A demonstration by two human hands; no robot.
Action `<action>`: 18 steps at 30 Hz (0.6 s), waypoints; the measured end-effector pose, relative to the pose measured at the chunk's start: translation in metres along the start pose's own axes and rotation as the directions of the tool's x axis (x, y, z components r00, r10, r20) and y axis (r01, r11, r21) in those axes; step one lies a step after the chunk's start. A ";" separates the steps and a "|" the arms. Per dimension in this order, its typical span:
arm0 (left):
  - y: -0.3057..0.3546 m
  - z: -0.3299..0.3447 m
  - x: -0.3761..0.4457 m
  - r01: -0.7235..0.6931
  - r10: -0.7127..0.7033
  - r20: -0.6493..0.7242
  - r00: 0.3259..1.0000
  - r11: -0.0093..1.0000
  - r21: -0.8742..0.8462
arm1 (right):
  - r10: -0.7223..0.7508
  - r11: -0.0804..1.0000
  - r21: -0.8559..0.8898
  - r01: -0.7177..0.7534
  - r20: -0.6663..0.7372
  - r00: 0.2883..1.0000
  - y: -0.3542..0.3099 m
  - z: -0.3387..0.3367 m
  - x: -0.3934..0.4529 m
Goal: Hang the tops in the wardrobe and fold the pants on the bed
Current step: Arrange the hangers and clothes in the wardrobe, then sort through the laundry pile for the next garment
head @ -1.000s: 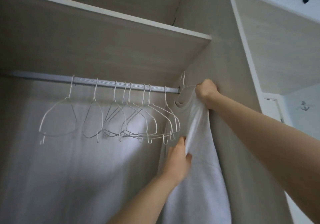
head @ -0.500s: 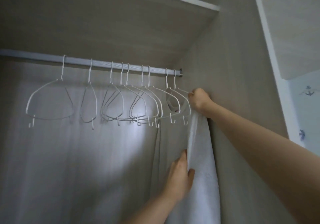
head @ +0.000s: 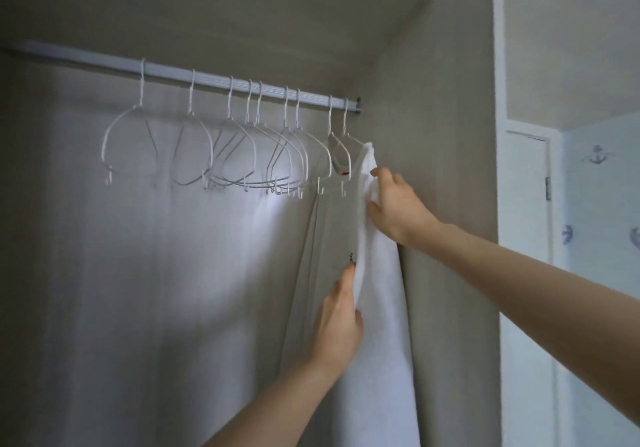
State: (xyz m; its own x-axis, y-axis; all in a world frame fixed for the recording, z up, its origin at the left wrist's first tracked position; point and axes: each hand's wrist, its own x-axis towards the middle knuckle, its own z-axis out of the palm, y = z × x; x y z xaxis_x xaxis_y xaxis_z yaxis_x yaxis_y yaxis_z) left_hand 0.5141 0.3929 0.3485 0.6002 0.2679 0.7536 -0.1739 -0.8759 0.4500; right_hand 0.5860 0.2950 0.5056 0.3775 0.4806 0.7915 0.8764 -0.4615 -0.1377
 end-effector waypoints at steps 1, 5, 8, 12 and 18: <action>0.002 -0.002 -0.006 0.010 -0.010 -0.007 1.000 1.000 -0.024 | -0.007 1.000 -0.018 0.008 0.013 1.000 -0.002 -0.002 -0.009; 0.012 -0.012 -0.029 0.051 -0.052 -0.031 0.998 0.999 -0.017 | -0.090 0.994 -0.052 0.092 0.050 0.995 -0.012 -0.008 -0.040; 0.015 -0.022 -0.045 0.085 -0.085 -0.016 0.996 0.996 0.020 | -0.159 0.987 -0.011 0.160 0.065 0.985 -0.023 -0.005 -0.058; 0.017 -0.041 -0.074 0.140 -0.140 -0.005 0.990 0.989 0.057 | -0.264 0.961 0.100 0.257 0.062 0.963 -0.043 0.004 -0.080; 0.020 -0.087 -0.149 0.360 -0.336 -0.143 0.931 0.909 0.212 | -0.427 0.852 0.368 0.372 0.078 0.901 -0.075 0.039 -0.123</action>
State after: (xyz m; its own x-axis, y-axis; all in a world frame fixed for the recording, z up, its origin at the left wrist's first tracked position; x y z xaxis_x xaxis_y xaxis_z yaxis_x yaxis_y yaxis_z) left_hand 0.3537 0.3706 0.2864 0.5057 0.6007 0.6192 0.2231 -0.7844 0.5787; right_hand 0.4857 0.2995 0.3953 -0.0114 0.6882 0.7254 0.9973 0.0605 -0.0418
